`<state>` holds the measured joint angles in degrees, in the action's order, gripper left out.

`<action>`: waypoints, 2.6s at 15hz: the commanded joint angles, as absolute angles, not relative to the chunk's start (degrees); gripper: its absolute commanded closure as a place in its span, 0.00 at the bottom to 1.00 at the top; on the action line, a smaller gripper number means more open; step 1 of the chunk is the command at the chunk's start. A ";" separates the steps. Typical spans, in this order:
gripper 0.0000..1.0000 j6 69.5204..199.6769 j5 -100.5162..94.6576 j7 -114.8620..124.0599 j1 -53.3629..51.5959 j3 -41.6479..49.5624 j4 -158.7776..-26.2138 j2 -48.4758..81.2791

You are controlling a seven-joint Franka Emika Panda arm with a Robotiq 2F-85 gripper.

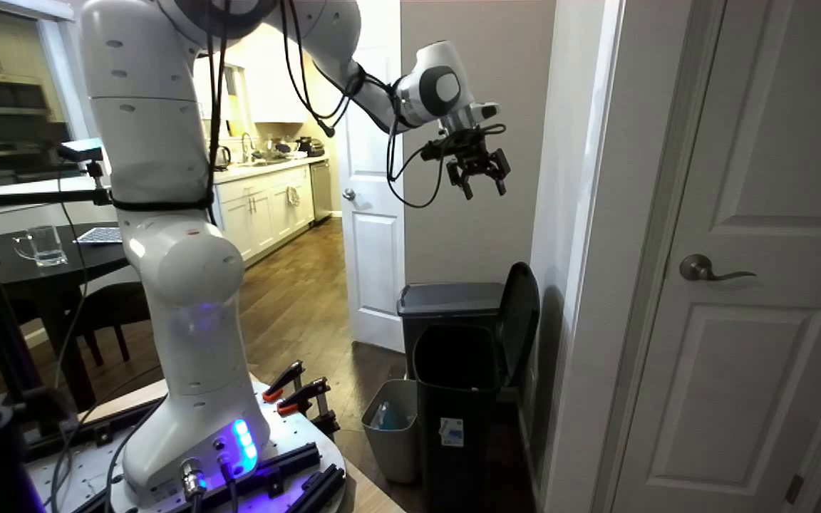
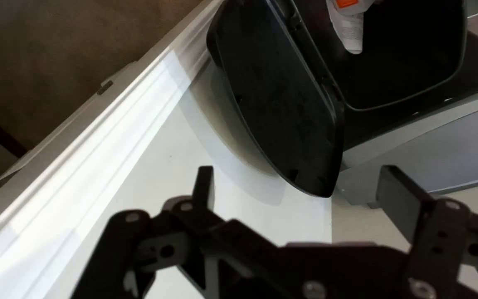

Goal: Close the dust bin

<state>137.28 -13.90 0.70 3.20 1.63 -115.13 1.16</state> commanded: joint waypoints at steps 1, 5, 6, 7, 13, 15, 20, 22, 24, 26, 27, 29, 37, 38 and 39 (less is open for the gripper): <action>0.00 135.08 -13.80 -2.38 2.94 2.12 -108.56 6.55; 0.00 134.16 -13.02 -4.28 2.80 2.02 -106.24 9.29; 0.00 133.65 -13.02 -4.72 2.69 1.93 -107.25 8.52; 0.00 135.28 -13.66 -2.07 2.43 2.21 -107.42 8.78; 0.00 134.73 -13.67 -2.33 2.33 2.18 -107.37 8.94; 0.00 136.27 -15.48 -0.59 2.18 2.63 -107.16 8.73; 0.00 137.66 -15.39 -0.07 2.24 3.12 -102.06 13.81; 0.00 137.90 -14.55 -0.49 2.31 3.28 -99.54 16.45; 0.00 138.37 -14.03 -0.68 2.34 3.50 -96.75 19.66; 0.00 138.48 -13.46 -1.04 2.42 3.62 -94.05 22.82; 0.00 138.47 -13.22 -1.32 2.50 3.65 -92.76 24.34; 0.00 138.60 -12.65 -1.98 2.78 3.62 -90.32 27.35; 0.00 139.02 -11.86 -3.37 3.26 3.29 -82.26 36.75; 0.00 138.89 -11.67 -3.92 3.50 3.13 -80.92 38.08; 0.00 138.76 -11.44 -4.14 3.71 3.04 -79.67 39.37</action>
